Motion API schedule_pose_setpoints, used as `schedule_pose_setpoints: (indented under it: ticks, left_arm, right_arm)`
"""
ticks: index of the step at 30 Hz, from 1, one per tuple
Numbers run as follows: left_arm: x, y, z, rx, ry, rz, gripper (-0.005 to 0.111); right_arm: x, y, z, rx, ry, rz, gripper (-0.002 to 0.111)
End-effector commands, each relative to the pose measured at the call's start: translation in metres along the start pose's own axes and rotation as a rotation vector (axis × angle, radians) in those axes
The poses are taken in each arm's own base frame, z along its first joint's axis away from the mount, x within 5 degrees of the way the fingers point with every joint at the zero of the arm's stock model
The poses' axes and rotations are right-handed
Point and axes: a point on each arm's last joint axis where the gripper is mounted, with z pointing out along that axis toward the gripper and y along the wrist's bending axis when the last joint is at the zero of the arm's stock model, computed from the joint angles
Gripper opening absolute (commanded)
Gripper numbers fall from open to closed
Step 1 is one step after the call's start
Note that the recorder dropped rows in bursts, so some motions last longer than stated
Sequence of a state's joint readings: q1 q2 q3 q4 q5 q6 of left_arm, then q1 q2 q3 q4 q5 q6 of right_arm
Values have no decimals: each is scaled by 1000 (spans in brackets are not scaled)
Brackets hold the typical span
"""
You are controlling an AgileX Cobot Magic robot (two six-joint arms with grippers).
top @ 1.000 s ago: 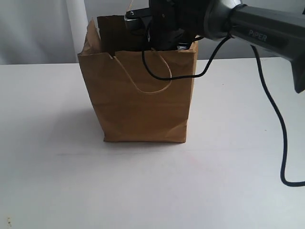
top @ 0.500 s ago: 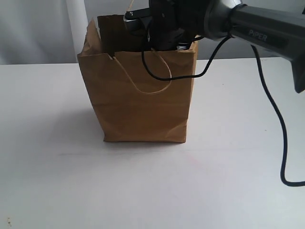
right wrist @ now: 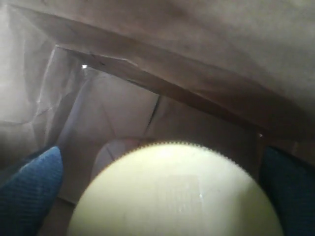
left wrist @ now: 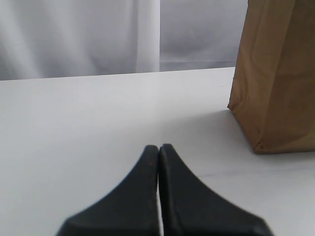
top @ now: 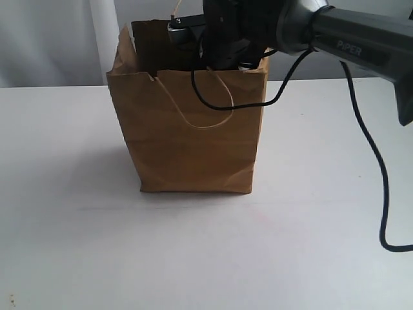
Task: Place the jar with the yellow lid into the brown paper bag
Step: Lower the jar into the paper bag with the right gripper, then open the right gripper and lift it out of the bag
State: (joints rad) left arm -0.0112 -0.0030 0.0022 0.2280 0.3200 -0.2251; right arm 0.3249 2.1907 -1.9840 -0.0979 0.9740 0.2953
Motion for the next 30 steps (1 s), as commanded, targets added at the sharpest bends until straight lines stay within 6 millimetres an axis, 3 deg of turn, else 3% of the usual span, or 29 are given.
schedule_pose_setpoints:
  ticks: [1, 6, 14, 18, 24, 30]
  left_arm:
    - [-1, -1, 0, 8, -8, -6, 1]
    - [-1, -1, 0, 8, -8, -6, 1]
    - [-1, -1, 0, 8, -8, -6, 1]
    - [-1, -1, 0, 8, -8, -6, 1]
    - [-1, -1, 0, 8, -8, -6, 1]
    - [-1, -1, 0, 8, -8, -6, 1]
  right_arm:
    - [-2, 3, -7, -31, -10, 14, 105]
    - [-12, 4, -32, -57, -106, 12, 95]
    - [-19, 3, -81, -90, -210, -19, 24]
    - [-19, 5, -104, -147, -228, 13, 0]
    - [-13, 0, -145, -139, -239, -20, 0]
    - [1, -9, -204, -136, -266, -81, 0]
